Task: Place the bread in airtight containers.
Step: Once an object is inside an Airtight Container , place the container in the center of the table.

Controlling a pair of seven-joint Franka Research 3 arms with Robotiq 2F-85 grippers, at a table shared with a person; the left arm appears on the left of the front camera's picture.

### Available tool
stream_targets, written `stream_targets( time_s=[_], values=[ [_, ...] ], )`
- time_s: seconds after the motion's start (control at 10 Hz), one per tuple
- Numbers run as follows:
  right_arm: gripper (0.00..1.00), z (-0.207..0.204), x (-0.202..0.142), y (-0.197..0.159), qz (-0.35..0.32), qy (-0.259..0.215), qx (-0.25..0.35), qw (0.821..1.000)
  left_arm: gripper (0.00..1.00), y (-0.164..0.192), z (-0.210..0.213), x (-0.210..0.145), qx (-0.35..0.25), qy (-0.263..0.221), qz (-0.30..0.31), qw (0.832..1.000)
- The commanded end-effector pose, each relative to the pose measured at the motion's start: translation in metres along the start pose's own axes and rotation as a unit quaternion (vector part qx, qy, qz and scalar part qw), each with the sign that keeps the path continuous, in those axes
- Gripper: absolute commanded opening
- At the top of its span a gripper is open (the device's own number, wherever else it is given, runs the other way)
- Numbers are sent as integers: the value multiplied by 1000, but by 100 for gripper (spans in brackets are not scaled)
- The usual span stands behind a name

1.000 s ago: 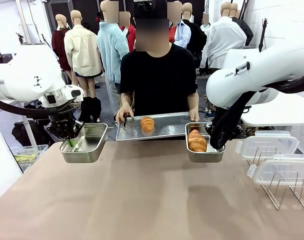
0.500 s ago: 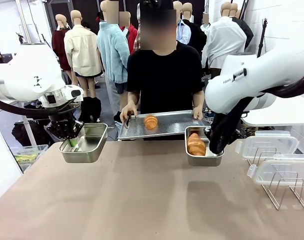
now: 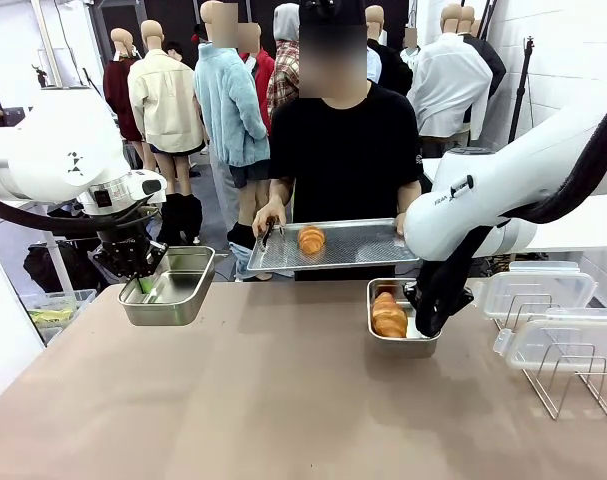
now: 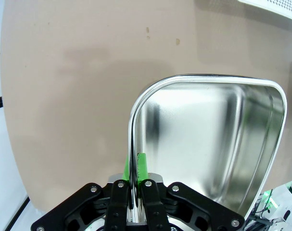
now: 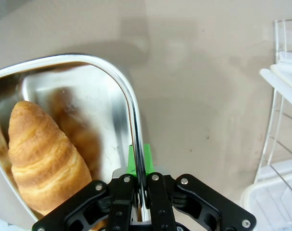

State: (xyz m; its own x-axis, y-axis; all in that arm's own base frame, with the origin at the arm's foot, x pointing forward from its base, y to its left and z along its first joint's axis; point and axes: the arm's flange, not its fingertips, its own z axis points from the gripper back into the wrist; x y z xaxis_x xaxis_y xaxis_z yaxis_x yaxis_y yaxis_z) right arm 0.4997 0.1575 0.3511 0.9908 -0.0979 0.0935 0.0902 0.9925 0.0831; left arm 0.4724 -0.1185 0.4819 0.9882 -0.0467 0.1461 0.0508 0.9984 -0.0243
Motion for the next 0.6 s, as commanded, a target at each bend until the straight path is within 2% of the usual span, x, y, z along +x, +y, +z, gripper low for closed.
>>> stream_targets(
  time_s=[0.0, 0.5],
  values=[
    [0, -22, 8, 9, 5, -1, 5, 1000, 0, 0, 3, 1, 0, -5, 0, 1000],
    [0, -36, 12, 17, 11, 11, -8, 1000, 0, 0, 3, 1, 0, -5, 0, 1000]
  ],
)
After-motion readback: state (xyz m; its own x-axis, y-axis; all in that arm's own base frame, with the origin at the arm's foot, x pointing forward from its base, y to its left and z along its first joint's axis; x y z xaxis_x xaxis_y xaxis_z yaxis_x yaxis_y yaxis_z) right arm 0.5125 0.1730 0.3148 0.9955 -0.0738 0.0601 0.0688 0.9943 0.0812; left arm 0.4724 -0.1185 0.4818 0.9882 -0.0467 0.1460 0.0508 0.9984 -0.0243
